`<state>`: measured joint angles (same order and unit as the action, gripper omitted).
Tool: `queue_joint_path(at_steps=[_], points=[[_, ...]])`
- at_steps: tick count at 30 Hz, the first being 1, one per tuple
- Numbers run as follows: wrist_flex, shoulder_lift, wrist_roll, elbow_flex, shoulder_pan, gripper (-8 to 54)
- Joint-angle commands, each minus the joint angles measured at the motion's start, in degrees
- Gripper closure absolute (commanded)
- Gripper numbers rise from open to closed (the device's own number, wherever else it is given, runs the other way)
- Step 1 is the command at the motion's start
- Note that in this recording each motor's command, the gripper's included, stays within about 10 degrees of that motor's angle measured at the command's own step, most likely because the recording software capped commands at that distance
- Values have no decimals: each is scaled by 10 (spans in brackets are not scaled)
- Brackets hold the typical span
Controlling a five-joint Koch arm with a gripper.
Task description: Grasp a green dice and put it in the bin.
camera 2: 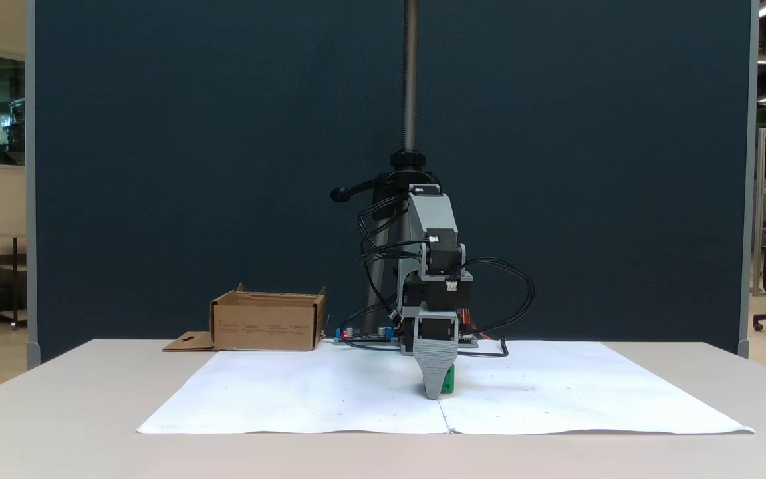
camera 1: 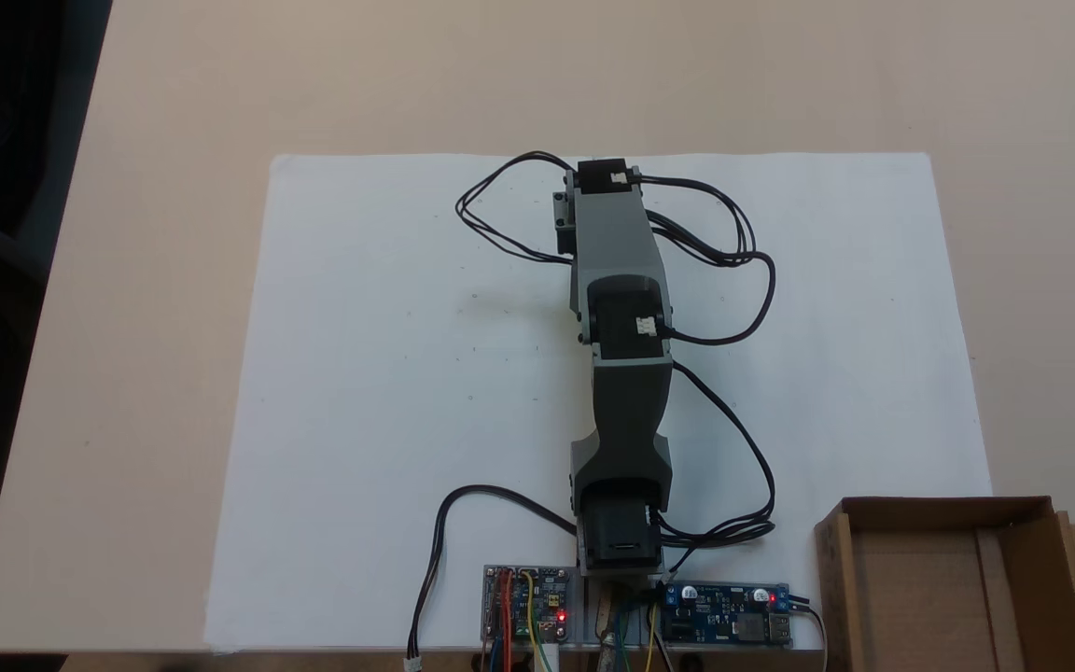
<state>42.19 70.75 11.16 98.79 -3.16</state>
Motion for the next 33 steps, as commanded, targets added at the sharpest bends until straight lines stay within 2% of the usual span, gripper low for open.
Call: queue_joint_path(at_steps=[1,3,13,17,27,33], points=[[-4,11,-25,-11,4,185],[-4,11,-25,-11,9,215],[-4,11,-25,-11,5,217],[-4,12,-24,-6,8,321],[-41,43,-14,-51,76,326],[-43,96,-12,-118,191,326]])
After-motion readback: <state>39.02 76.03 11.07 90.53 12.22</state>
